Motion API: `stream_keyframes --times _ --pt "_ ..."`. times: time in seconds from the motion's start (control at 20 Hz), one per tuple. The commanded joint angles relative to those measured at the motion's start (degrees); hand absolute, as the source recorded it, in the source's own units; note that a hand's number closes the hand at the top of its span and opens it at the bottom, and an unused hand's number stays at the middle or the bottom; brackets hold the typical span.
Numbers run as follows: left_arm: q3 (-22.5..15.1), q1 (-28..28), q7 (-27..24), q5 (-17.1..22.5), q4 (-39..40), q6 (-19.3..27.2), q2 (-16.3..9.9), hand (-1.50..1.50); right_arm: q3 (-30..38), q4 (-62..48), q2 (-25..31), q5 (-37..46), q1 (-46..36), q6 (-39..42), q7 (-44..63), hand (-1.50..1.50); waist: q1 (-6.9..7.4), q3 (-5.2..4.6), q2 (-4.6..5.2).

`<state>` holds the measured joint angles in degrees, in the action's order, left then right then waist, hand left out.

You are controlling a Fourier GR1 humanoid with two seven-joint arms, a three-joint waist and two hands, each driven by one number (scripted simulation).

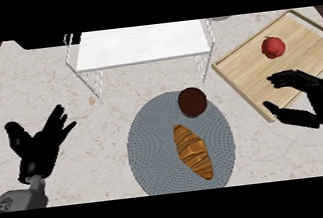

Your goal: Pick the croissant from the placemat and place it in the tiered shelf

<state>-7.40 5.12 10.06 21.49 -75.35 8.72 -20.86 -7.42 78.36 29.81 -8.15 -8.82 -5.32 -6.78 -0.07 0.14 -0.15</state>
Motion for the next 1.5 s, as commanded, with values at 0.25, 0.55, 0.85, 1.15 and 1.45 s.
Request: stream_keyframes --times 0.25,0.55,0.85,1.15,1.45 --pt "-0.54 0.6 5.49 -1.78 -0.6 1.47 0.53 0.0 -1.91 11.66 9.3 -3.52 4.76 18.13 0.71 -1.5 -0.61 -0.17 -0.03" --pt "-0.74 -4.5 2.41 -2.49 -2.44 0.57 1.48 0.0 -5.74 29.54 11.42 -3.65 4.72 17.61 19.74 -1.5 -0.2 -0.26 -0.21" --pt "-0.69 -2.34 6.72 -2.41 -4.34 0.89 1.45 0.0 -10.74 35.09 9.19 -0.09 -5.39 13.67 42.65 -1.5 0.85 -0.23 0.07" --pt "0.75 -1.36 3.17 -3.56 0.88 -0.6 2.21 0.0 -19.84 36.44 1.26 14.18 -9.74 7.07 55.83 -1.5 0.4 -0.22 0.16" --pt "1.27 -3.65 6.35 -3.21 -4.31 -1.02 1.59 0.0 -27.42 30.53 -8.27 21.24 -14.77 7.67 65.55 -1.5 0.68 -0.17 0.08"
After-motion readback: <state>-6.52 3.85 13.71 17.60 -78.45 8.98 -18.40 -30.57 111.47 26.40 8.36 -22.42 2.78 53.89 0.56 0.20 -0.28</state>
